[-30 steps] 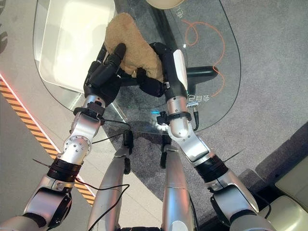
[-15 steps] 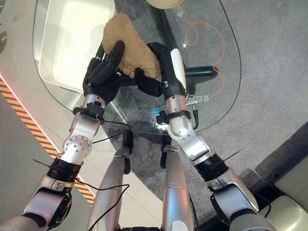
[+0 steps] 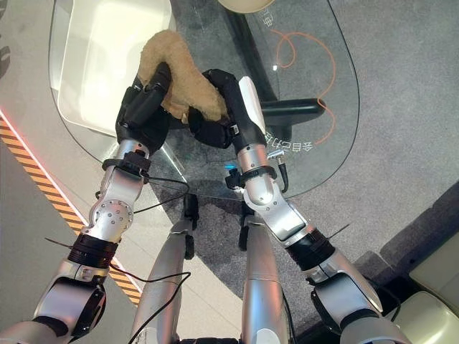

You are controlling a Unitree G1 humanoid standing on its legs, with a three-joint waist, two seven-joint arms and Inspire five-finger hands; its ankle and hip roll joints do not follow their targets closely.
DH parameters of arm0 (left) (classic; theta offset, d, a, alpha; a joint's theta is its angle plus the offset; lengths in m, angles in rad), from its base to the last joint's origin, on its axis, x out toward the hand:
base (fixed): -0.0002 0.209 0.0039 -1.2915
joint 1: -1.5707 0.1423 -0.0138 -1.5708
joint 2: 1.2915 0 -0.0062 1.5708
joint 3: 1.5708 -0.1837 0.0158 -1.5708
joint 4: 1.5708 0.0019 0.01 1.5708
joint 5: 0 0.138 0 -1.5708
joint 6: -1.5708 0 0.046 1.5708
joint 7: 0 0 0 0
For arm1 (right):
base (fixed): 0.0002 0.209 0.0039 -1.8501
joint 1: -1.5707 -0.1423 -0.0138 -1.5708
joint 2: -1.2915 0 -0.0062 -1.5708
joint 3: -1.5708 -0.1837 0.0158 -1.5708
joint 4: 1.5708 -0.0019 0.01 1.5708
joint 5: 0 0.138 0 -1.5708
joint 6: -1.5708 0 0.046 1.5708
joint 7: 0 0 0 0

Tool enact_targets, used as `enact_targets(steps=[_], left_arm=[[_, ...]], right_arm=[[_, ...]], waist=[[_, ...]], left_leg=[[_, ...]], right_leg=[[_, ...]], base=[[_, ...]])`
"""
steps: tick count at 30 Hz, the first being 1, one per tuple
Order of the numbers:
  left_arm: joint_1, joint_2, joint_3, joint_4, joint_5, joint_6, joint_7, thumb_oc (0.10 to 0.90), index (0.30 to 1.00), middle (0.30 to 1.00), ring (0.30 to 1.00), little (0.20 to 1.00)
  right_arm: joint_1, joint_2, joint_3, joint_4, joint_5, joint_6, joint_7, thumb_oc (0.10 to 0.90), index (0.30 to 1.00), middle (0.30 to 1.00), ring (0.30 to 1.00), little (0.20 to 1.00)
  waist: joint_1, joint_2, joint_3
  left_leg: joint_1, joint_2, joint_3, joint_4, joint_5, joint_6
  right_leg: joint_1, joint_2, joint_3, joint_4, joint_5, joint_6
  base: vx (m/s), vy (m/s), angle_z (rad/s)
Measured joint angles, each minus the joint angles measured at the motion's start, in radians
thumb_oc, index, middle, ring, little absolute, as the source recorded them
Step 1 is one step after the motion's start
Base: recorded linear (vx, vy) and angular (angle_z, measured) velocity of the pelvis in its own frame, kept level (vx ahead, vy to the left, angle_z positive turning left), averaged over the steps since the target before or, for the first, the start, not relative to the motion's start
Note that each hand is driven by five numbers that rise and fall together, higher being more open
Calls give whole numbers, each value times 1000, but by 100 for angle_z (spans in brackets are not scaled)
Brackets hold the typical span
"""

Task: Wipe the table with a cloth and put it in the basket.

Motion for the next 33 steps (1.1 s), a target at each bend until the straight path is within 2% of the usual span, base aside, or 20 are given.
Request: enact_targets(steps=[6,8,9,10,11,12,21,33], left_arm=[[0,0,0,0,0,0,0,100,300,300,300,200],[0,0,0,0,0,0,0,100,300,300,300,200],[0,0,0,0,0,0,0,100,300,300,300,200],[0,0,0,0,0,0,0,100,300,300,300,200],[0,0,0,0,0,0,0,100,300,300,300,200],[0,0,0,0,0,0,0,100,300,300,300,200],[0,0,2,1,0,-18,0,100,300,300,300,200],[0,-23,-7,0,60,-111,21,100,300,300,300,200]], right_arm=[[0,0,0,0,0,0,1,108,307,307,307,208],[0,0,0,0,0,0,1,160,352,352,352,260],[0,0,0,0,0,0,1,377,538,538,538,477],[0,0,0,0,0,0,1,377,538,538,538,477],[0,0,0,0,0,0,1,630,754,754,754,730],[0,0,0,0,0,0,1,800,900,900,900,900],[0,4,0,-7,0,-2,7,800,900,900,900,900],[-22,8,1,-7,-1,-2,7,800,900,900,900,900]], waist=[[-2,0,0],[-2,0,0],[-2,0,0],[-2,0,0],[-2,0,0],[-2,0,0],[-2,0,0],[-2,0,0]], left_leg=[[0,0,0,-2,0,0],[0,0,0,-2,0,0],[0,0,0,-2,0,0],[0,0,0,-2,0,0],[0,0,0,-2,0,0],[0,0,0,-2,0,0],[0,0,0,-2,0,0],[0,0,0,-1,0,0]], right_leg=[[0,0,0,-1,0,0],[0,0,0,-1,0,0],[0,0,0,-1,0,0],[0,0,0,-1,0,0],[0,0,0,-1,0,0],[0,0,0,-1,0,-1],[0,0,1,-1,2,-3],[0,0,0,0,3,-5]], base=[[0,0,0],[0,0,0],[0,0,0],[0,0,0],[0,0,0],[0,0,0],[0,0,0],[0,0,0]])
